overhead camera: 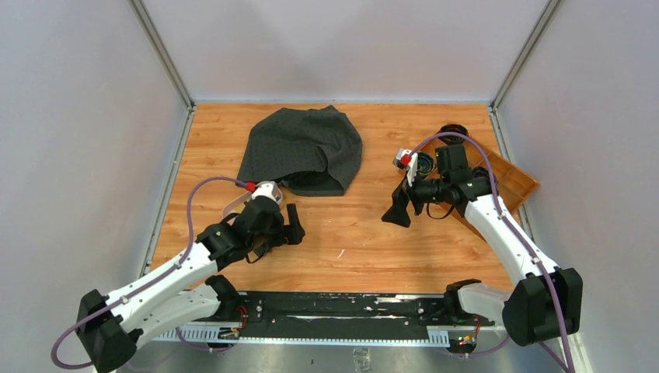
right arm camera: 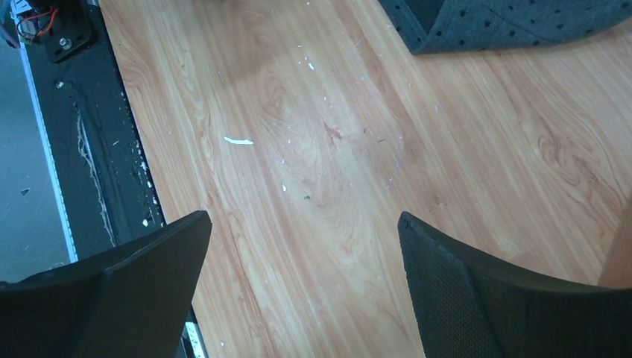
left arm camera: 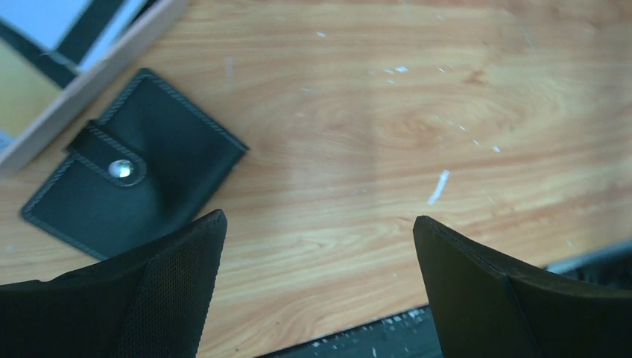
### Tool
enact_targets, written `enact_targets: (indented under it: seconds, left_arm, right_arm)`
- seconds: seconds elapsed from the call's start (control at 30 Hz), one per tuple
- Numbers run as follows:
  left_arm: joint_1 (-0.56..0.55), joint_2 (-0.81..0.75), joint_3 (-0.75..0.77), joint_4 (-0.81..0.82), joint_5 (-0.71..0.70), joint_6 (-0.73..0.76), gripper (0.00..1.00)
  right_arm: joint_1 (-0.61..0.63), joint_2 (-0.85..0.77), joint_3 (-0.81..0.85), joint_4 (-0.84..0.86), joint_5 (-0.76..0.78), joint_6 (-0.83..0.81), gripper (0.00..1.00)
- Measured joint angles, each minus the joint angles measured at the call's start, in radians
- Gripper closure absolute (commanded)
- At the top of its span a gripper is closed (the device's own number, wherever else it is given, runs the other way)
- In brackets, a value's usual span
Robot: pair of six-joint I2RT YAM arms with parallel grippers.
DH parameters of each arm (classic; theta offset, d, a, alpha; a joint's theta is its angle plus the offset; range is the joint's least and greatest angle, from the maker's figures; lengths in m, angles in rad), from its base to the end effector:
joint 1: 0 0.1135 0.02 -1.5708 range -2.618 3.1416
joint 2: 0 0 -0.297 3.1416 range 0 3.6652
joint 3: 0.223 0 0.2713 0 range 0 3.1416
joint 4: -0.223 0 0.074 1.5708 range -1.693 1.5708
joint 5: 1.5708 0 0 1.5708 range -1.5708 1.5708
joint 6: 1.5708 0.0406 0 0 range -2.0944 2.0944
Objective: Put the credit cards into the card holder
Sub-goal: Open the card holder at the center of the board.
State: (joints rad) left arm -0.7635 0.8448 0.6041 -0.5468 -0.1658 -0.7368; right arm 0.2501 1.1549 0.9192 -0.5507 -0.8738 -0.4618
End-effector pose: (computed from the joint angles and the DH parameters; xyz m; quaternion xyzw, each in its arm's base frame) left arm 0.1307 -0.1159 0.2500 -0.0193 0.9214 -0.2033 0.3305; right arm 0.2267 0.0900 0.3109 -0.4434 0.7284 0.3522 0.3857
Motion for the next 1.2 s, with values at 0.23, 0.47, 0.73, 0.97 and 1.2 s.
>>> enact_targets:
  seconds: [0.23, 0.47, 0.73, 0.97, 1.2]
  left_arm:
    - [0.004, -0.221, -0.186, -0.011, -0.232, -0.177, 0.00]
    - [0.064, -0.340, -0.223, -0.086, -0.312, -0.286, 0.24]
    - [0.126, -0.354, -0.245, -0.132, -0.333, -0.338, 0.34]
    - [0.149, -0.317, -0.293, -0.151, -0.344, -0.387, 0.43]
    - [0.166, -0.291, -0.352, -0.117, -0.352, -0.429, 0.55]
  right_arm:
    - [-0.032, 0.006, -0.047, 0.043, -0.024, -0.038, 0.00]
    - [-0.032, 0.050, -0.047, 0.056, -0.026, -0.056, 0.01]
    - [-0.032, 0.050, -0.047, 0.056, -0.024, -0.063, 0.01]
    - [-0.032, 0.051, -0.047, 0.056, -0.023, -0.064, 0.01]
    - [-0.032, 0.062, -0.047, 0.056, -0.017, -0.065, 0.01]
